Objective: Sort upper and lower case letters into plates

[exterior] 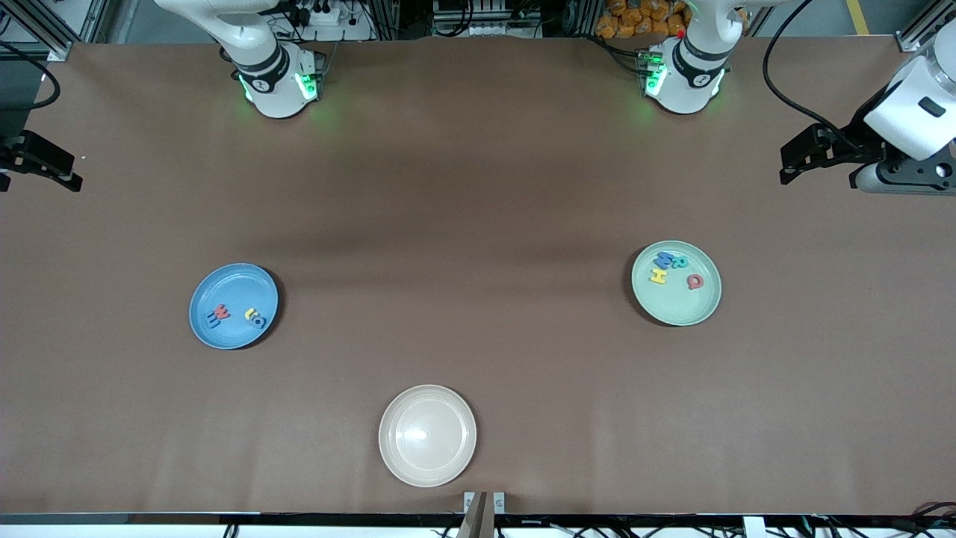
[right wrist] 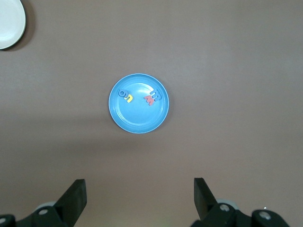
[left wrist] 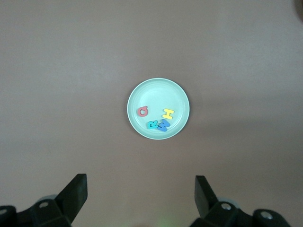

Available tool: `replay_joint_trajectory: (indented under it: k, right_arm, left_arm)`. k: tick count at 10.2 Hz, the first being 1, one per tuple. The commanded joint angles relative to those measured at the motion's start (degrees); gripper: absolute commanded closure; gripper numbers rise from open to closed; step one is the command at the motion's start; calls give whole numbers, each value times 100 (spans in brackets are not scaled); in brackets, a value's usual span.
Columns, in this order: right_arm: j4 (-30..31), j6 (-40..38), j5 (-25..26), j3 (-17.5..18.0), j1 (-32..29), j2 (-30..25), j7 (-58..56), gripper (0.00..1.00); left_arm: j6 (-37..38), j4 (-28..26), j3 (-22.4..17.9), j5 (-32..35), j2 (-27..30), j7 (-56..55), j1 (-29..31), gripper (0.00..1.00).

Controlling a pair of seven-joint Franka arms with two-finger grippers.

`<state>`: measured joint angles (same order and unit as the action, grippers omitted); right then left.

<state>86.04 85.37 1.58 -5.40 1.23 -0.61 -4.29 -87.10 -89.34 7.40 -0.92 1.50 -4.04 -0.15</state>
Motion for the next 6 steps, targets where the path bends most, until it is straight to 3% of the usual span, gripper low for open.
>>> replay_joint_trajectory:
  k: [1,6]
  right_arm:
    - [-105,-82,88,4,44,34,78,0]
    - [-79,-91,88,4,35,34,69,0]
  left_arm:
    - [-61,-110,-11,154,149,140,-20,0]
    - [-228,-101,-19,154,131,263,-2,0]
